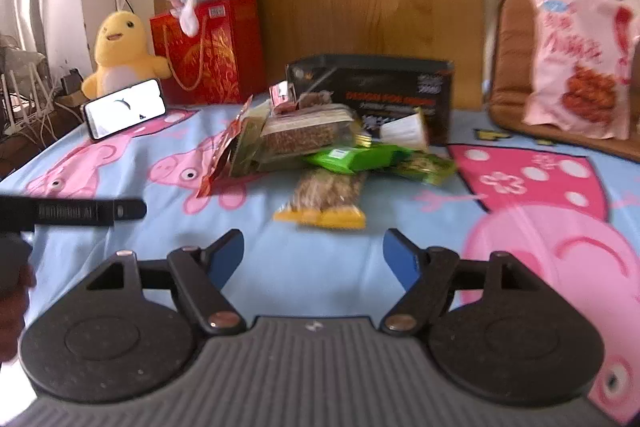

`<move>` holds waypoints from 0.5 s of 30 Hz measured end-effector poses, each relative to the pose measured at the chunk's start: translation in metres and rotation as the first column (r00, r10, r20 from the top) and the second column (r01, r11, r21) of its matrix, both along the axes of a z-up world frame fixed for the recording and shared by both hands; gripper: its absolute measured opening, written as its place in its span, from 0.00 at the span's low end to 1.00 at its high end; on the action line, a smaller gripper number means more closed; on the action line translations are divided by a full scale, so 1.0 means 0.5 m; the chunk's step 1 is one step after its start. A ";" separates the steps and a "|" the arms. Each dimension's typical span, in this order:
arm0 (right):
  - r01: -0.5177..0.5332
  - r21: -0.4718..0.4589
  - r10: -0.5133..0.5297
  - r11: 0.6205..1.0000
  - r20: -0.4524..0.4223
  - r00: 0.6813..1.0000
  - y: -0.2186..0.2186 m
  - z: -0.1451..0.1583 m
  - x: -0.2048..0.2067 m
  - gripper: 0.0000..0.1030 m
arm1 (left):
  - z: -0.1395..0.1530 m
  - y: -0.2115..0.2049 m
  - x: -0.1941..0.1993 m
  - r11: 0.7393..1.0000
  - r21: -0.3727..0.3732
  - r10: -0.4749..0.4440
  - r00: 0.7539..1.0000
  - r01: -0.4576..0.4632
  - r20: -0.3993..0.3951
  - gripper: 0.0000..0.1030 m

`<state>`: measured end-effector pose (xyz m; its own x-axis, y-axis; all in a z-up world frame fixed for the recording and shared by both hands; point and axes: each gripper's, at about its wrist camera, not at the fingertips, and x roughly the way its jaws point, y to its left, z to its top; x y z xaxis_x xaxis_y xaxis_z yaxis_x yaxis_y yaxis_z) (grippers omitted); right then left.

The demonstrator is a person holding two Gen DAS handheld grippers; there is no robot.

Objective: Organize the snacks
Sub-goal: 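Move the right gripper toward the clear seed bag with yellow edge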

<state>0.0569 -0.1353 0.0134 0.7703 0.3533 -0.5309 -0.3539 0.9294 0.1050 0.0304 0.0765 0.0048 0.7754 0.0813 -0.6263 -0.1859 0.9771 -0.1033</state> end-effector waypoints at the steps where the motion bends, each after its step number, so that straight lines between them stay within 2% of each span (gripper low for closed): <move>1: 0.009 0.001 -0.009 1.000 -0.028 1.000 0.008 -0.004 0.025 0.77 | -0.002 -0.008 0.004 1.000 0.017 -0.005 1.000 0.005 -0.005 0.87; 5: 0.039 -0.019 -0.040 0.999 -0.078 0.996 0.037 -0.028 0.090 0.78 | -0.015 -0.024 0.001 0.998 0.055 -0.026 1.000 0.026 0.003 0.92; 7: 0.039 -0.034 -0.041 0.999 -0.064 0.997 0.040 -0.037 0.095 0.71 | -0.017 -0.027 0.000 0.997 0.066 -0.034 0.999 0.033 0.002 0.93; 8: 0.021 -0.047 -0.024 0.999 -0.054 0.998 0.040 -0.037 0.087 0.63 | -0.018 -0.027 0.000 0.997 0.068 -0.037 0.999 0.037 0.002 0.93; 9: 0.001 -0.059 -0.004 0.998 -0.049 0.999 0.038 -0.034 0.078 0.58 | -0.016 -0.026 0.000 0.997 0.070 -0.041 0.999 0.041 0.000 0.93; 11: -0.052 -0.074 0.049 0.996 -0.045 0.998 0.020 -0.029 0.051 0.56 | -0.015 -0.027 0.003 0.996 0.070 -0.048 0.999 0.048 -0.003 0.93; 13: -0.135 -0.094 0.132 0.986 -0.036 0.991 -0.005 -0.018 0.036 0.55 | -0.013 -0.026 0.003 0.996 0.068 -0.056 0.998 0.056 -0.001 0.93; 15: -0.264 -0.139 0.263 0.955 -0.022 0.964 -0.039 -0.017 0.005 0.59 | -0.011 -0.025 0.004 0.996 0.055 -0.069 0.998 0.069 -0.002 0.93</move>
<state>0.0592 -0.1550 0.0049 0.6577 0.4659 -0.5919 -0.5881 0.8086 -0.0170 0.0326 0.0641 -0.0009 0.7804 0.0625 -0.6222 -0.1183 0.9918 -0.0487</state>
